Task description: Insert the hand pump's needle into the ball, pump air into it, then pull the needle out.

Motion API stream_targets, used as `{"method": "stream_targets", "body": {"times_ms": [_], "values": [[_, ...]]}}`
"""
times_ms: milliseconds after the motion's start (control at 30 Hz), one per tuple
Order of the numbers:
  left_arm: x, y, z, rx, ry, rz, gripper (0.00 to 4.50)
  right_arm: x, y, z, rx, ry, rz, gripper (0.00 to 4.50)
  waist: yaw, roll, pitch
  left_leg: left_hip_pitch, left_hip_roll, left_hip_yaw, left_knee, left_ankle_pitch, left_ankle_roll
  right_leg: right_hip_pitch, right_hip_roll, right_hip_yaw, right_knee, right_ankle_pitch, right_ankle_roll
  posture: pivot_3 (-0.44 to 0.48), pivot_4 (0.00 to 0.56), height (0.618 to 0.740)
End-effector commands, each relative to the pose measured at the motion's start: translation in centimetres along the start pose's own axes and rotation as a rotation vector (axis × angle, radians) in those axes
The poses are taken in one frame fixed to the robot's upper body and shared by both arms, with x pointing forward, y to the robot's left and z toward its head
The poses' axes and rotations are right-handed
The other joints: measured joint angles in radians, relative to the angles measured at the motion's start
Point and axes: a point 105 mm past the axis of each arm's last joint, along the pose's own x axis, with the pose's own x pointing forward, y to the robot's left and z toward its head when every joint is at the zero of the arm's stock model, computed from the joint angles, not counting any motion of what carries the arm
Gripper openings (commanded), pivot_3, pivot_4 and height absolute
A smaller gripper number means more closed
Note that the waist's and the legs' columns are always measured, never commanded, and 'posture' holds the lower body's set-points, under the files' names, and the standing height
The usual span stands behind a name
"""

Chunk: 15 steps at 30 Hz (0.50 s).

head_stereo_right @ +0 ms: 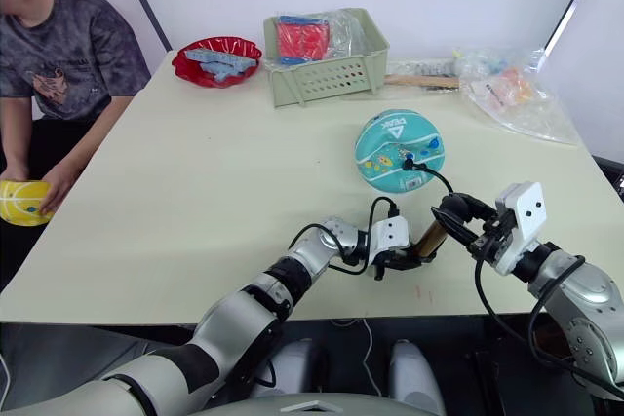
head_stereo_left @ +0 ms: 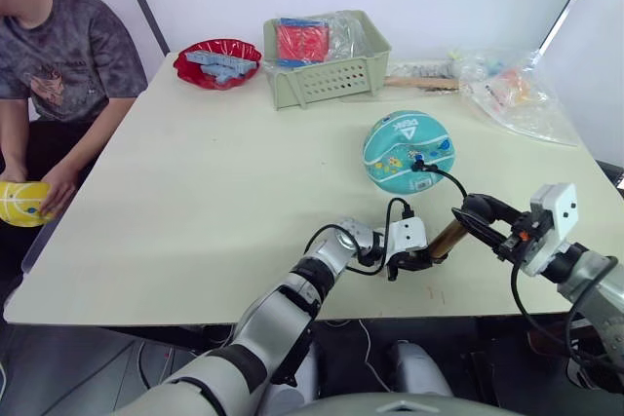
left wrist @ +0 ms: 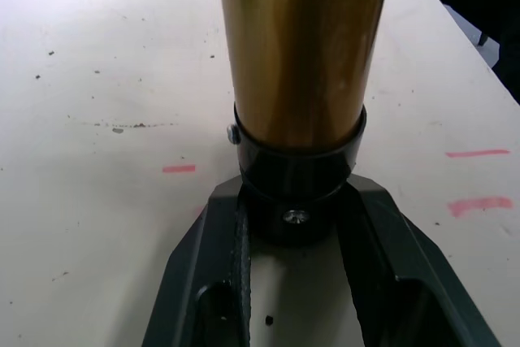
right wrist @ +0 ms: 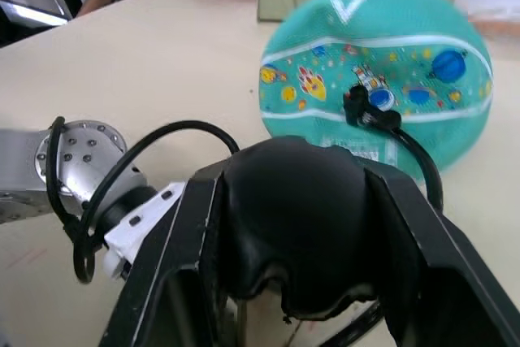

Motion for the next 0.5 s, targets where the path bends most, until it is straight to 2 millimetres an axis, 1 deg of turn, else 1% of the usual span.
{"method": "stream_targets", "body": {"times_ms": [33,133,167,233,300,333,400,500], "values": [[0.4,-2.5,-3.2,-0.052,0.119,-0.102,1.10,-0.4,-0.8,-2.1,0.029,0.098,-0.039,1.72,0.000,0.000,-0.001,0.000,0.000,0.001,0.000,0.000,0.001,0.000,0.000,0.000,0.000,0.000,0.000,0.000,0.150,0.738],[0.2,-2.5,-3.4,-0.055,0.123,-0.098,1.10,-0.6,-0.6,2.2,-0.024,0.016,0.024,1.72,0.000,0.001,0.000,0.000,0.000,0.003,0.000,-0.001,0.001,0.000,-0.003,0.000,-0.001,0.000,0.000,0.000,0.150,0.738],[0.2,-2.5,-3.5,-0.056,0.123,-0.098,1.10,-0.8,-0.5,3.3,-0.033,0.000,0.043,1.72,0.000,0.002,0.001,0.000,0.000,0.003,0.000,-0.001,0.002,0.000,-0.004,0.000,-0.001,0.000,0.001,0.000,0.150,0.738],[0.2,-2.5,-3.5,-0.056,0.124,-0.098,1.10,-1.1,-0.6,4.9,-0.039,-0.026,0.055,1.72,0.000,0.003,0.002,-0.001,0.000,0.004,0.000,-0.002,0.002,0.000,-0.004,0.000,-0.002,0.000,0.001,0.000,0.150,0.738],[0.2,-2.5,-3.5,-0.056,0.124,-0.098,1.10,-1.5,-0.8,6.9,-0.051,-0.055,0.066,1.72,0.001,0.006,0.004,-0.002,0.000,0.002,0.000,-0.002,0.003,0.000,-0.004,-0.002,-0.003,0.000,0.001,0.000,0.150,0.738],[0.2,-2.5,-3.5,-0.057,0.123,-0.099,1.10,-1.8,-1.0,8.3,-0.063,-0.073,0.071,1.72,0.001,0.007,0.005,-0.002,0.000,0.002,0.000,-0.002,0.003,0.000,-0.004,-0.002,-0.003,0.000,0.001,0.000,0.150,0.738],[0.3,-2.6,-3.5,-0.056,0.122,-0.101,1.10,-2.4,-1.3,10.3,-0.084,-0.096,0.078,1.72,0.001,0.011,0.008,-0.003,-0.001,0.001,0.000,-0.002,0.003,0.000,-0.004,-0.003,-0.004,0.000,0.001,0.000,0.150,0.738],[0.5,-2.7,-3.4,-0.055,0.118,-0.104,1.10,-3.2,-1.7,13.0,-0.107,-0.134,0.073,1.72,0.001,0.011,0.008,-0.003,-0.001,0.001,0.000,-0.002,0.003,0.000,-0.005,-0.003,-0.004,0.000,0.001,0.000,0.150,0.738]]}}
